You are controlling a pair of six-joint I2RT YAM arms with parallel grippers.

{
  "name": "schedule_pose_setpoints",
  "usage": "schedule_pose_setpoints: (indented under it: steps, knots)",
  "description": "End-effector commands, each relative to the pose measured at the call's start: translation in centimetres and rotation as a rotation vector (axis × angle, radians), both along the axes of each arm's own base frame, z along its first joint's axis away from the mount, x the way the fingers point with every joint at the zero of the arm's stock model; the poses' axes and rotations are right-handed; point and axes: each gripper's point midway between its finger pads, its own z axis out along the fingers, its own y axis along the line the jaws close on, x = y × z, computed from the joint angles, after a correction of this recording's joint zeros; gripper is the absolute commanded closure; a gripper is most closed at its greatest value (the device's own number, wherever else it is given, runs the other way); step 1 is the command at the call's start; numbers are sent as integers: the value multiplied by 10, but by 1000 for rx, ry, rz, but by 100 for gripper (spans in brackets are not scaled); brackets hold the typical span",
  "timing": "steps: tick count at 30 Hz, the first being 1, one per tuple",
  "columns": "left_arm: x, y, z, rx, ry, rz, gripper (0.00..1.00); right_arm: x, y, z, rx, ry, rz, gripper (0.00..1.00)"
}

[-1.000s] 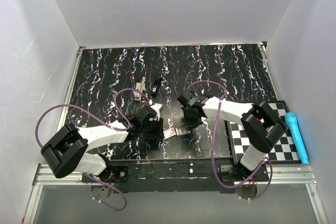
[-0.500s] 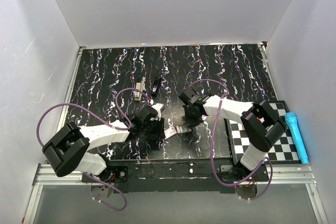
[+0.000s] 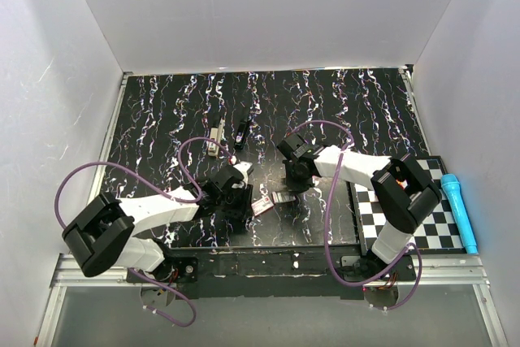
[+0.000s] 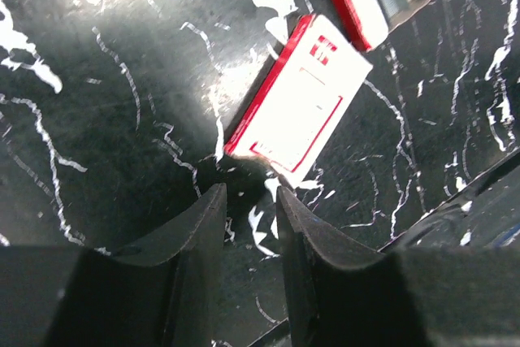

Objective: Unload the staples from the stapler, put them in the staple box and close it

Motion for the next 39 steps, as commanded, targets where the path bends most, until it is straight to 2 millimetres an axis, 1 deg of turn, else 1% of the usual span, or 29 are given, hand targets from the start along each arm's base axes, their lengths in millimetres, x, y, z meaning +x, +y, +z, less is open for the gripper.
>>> schedule_pose_setpoints:
  steps: [1,4,6,8,12,14,19,28,36,39]
  knots:
    - [-9,21,0,71,6,21,69,15,2,1,-13,-40,5,99]
    - [-10,23,1,70,4,31,75,17,4,2,-8,-39,5,99]
    - [-11,23,-2,78,13,28,76,17,6,2,-4,-42,8,99]
    - [-12,23,-6,85,26,25,83,18,6,3,-1,-43,5,99]
    - [-9,17,-12,84,37,21,93,18,7,3,5,-42,8,99]
    - [-8,14,-16,88,43,13,100,17,8,1,5,-35,10,99]
    - [-5,9,-22,92,55,3,100,15,7,1,8,-34,9,99]
    - [-8,11,-29,106,70,7,100,10,9,-2,10,-31,23,99]
    - [-8,12,-30,110,72,6,100,2,1,3,-8,-35,29,99]
    - [-9,12,-31,109,73,5,100,-3,-2,1,-18,-24,33,99]
